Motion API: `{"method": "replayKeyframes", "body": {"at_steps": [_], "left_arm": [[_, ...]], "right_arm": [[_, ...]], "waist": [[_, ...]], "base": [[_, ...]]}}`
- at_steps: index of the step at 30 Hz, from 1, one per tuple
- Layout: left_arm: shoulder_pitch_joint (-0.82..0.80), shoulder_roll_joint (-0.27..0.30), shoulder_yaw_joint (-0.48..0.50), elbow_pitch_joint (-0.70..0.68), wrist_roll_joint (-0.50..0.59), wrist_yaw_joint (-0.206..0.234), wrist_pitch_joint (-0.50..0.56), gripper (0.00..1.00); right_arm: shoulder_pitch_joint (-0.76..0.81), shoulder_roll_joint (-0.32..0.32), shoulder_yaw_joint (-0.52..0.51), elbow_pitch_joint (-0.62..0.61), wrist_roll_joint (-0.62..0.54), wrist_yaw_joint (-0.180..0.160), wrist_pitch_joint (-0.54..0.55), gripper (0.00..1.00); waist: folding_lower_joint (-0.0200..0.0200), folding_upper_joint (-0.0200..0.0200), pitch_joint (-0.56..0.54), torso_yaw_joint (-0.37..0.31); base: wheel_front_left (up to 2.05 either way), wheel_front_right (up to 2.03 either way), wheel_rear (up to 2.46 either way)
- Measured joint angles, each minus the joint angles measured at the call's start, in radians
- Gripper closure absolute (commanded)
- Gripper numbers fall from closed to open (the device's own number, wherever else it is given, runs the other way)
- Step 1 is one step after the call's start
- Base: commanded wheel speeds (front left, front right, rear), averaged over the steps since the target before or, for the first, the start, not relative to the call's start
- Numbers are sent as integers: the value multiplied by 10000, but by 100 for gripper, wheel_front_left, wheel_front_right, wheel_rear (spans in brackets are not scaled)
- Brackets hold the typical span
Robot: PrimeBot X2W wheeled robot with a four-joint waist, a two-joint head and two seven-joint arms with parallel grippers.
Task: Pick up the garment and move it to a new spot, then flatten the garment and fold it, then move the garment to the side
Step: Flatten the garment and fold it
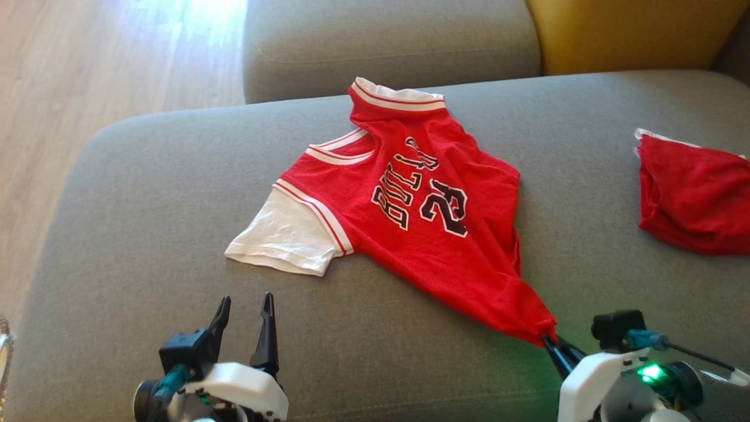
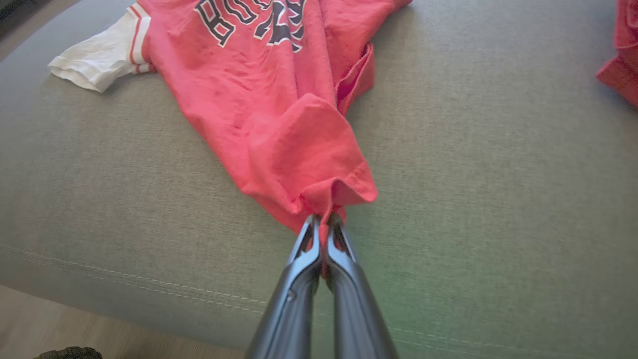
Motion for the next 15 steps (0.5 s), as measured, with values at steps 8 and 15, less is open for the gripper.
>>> {"method": "replayKeyframes", "body": {"at_steps": [8, 15], "left_arm": [[-743, -2, 59, 846, 4, 297, 0, 0], [-1751, -13, 98, 2286, 119, 451, 0, 0]], "right_arm": [[36, 59, -976, -65, -616, 0, -115, 100], [-256, 92, -1509, -667, -1101, 0, -109, 100]], "waist": [[0, 0, 337, -564], [2, 0, 1050, -947]], "base": [[0, 0, 0], [0, 0, 0]]}}
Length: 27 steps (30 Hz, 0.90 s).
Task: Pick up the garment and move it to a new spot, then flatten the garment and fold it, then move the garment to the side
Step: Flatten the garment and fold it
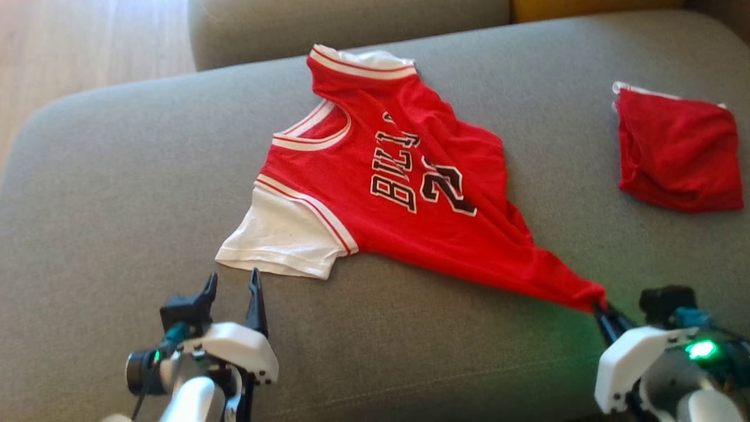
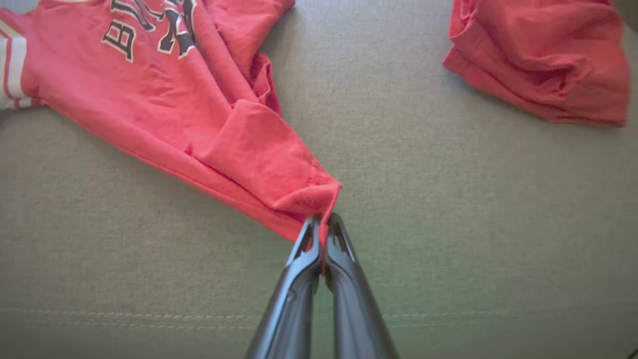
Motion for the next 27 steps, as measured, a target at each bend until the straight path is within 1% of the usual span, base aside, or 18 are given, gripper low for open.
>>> {"method": "replayKeyframes", "body": {"at_steps": [4, 8, 13, 20, 27], "left_arm": [[-525, -4, 98, 393, 0, 77, 0, 0], [-829, -13, 123, 654, 35, 8, 0, 0], [-973, -17, 121, 938, 157, -205, 0, 0], [-1453, -21, 288, 1407, 328, -194, 0, 0], [-1607, -27, 385, 2288, 318, -211, 0, 0]], "right_arm": [[-285, 8, -562, -192, -257, 0, -6, 100], [-435, 10, -821, -247, -364, 0, -81, 100], [-554, 10, -819, -245, -360, 0, -115, 100], [-661, 10, -700, -165, -255, 0, -215, 100], [-662, 10, -686, -109, -199, 0, -272, 100]], "waist": [[0, 0, 366, -136], [0, 0, 653, -194], [0, 0, 878, -223], [-1, 0, 1020, -285], [-1, 0, 1037, -305]], "base": [[0, 0, 0], [0, 0, 0], [0, 0, 0], [0, 0, 0], [0, 0, 0]]}}
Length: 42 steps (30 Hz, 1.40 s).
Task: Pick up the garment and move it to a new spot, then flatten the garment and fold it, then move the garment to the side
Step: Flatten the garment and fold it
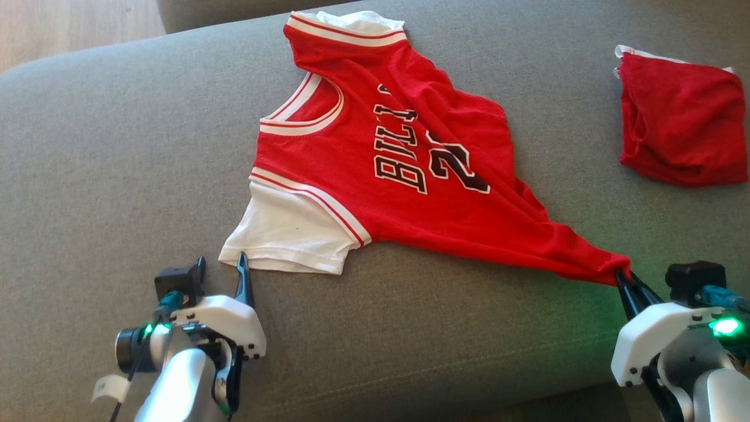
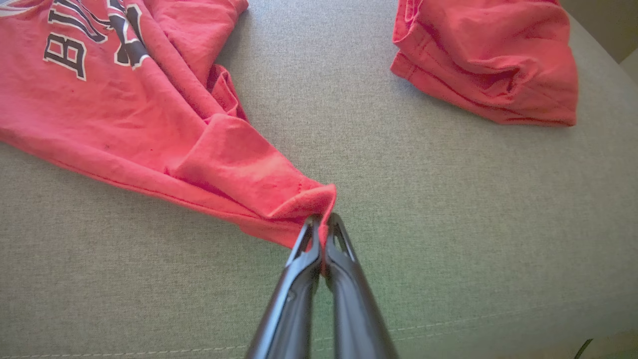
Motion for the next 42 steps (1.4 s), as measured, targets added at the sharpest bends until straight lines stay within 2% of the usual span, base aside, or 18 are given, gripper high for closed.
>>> {"method": "replayKeyframes", "body": {"at_steps": [22, 23, 24, 25, 26, 34, 42], "left_arm": [[-655, -19, 19, 796, -441, -437, -73, 0], [-669, -19, -15, 828, -458, -479, -75, 3], [-677, -19, -58, 855, -516, -520, -75, 50], [-686, -19, -96, 880, -543, -522, -75, 81], [-688, -19, -136, 897, -543, -527, -75, 100], [-668, -52, -215, 740, -642, -600, -73, 100], [-103, -56, -157, -1139, -692, -849, -71, 100]], "right_arm": [[-76, 0, 174, 136, 121, 0, -29, 100], [-86, 0, 182, 153, 121, 0, -33, 100], [-98, 0, 184, 163, 121, 0, -35, 100], [-106, 0, 184, 174, 121, 0, -42, 100], [-124, 0, 184, 180, 121, 0, -42, 100], [-156, 0, 198, 209, 121, 0, -104, 100], [-200, -2, 587, 180, 121, 0, -420, 100]], "waist": [[0, 0, 80, -30], [0, 0, 78, -25], [0, 0, 76, -15], [0, 0, 70, -4], [0, 0, 61, 9], [0, 0, -91, 157], [0, 0, -581, 439]], "base": [[0, 0, 0], [0, 0, 0], [0, 0, 0], [0, 0, 0], [0, 0, 0], [0, 0, 0], [0, 0, 0]]}}
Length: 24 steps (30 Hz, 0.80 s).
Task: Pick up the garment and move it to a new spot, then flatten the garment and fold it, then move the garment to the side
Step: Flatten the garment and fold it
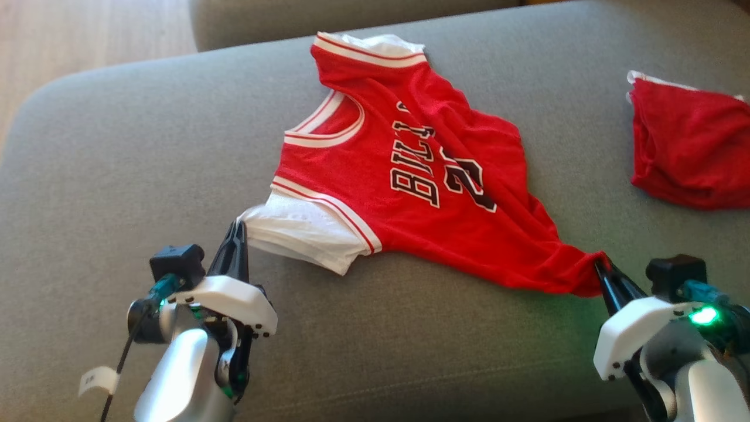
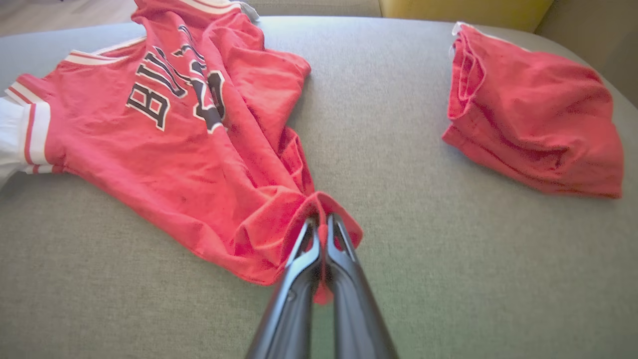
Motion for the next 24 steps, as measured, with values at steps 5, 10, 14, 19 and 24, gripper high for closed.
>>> {"method": "replayKeyframes", "body": {"at_steps": [5, 10, 14, 19, 24], "left_arm": [[428, 4, 215, -1400, -422, -244, 0, 100], [503, 35, 336, -2836, -936, -470, 318, 100], [402, 96, 633, -4335, -1402, -451, 1022, 100], [-3, 81, 1254, -5799, -2702, -159, 1925, 100], [-550, 54, 1801, -7659, -3804, 577, 2790, 100]], "right_arm": [[-459, -2, 151, -50, -148, 0, -267, 100], [-1449, -4, 395, -52, -192, 0, -554, 100], [-2601, -13, 382, -61, -140, 0, -955, 100], [-3796, -48, 355, -130, -54, 0, -1455, 100], [-4736, -92, 134, -378, 56, 0, -1954, 100]], "waist": [[0, 0, -483, 252], [0, 0, -1086, 419], [0, 0, -1490, 510], [0, 0, -1809, 573], [0, 0, -2164, 593]], "base": [[0, 0, 0], [0, 0, 0], [0, 0, 0], [0, 0, 0], [0, 0, 0]]}}
